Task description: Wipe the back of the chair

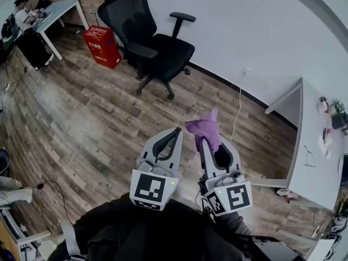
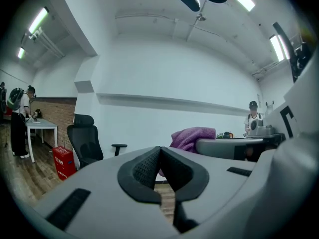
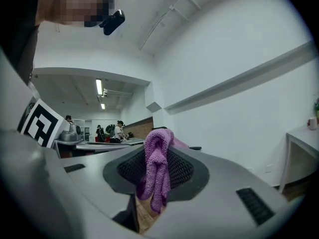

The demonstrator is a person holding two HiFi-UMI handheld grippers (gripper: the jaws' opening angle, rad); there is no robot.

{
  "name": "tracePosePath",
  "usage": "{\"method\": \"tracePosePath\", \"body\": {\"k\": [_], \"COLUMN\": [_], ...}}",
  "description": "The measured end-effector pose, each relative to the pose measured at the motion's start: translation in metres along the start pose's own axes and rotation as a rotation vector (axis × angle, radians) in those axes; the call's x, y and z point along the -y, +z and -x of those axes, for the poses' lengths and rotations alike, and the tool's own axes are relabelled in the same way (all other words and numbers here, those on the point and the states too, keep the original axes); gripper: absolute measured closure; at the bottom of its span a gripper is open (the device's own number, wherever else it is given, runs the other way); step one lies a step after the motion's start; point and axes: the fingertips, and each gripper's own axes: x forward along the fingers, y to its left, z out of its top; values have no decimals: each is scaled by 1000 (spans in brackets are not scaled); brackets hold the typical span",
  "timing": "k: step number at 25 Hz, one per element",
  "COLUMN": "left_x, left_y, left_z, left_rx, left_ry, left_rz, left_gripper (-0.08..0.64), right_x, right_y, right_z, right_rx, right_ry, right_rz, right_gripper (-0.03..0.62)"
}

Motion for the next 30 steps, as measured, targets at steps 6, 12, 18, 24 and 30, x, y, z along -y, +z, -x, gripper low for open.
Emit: {"method": "tracePosePath", "body": {"k": [6, 12, 18, 24, 30], "left_x": [-54, -66, -63, -36, -5], "left_y": [10, 1, -5, 2, 4], "left_z": [-42, -92, -174, -295, -401], "left_rx": [15, -19, -52, -80, -137], "left_ry": [-14, -37, -54, -78, -102], "left_rz": [49, 64, 25, -9, -28], "left_gripper": [551, 551, 551, 551, 551], "right_x": [7, 47, 125, 241, 346], "right_y": [8, 15, 12, 19, 25], "right_z": [-63, -95, -129, -157, -184], "right_rx": [-30, -21, 10, 30, 22], "right_ry": [-11, -49, -80, -119, -130], "right_rz": [26, 33, -4, -24, -73], "right_gripper": [492, 492, 492, 492, 492]}}
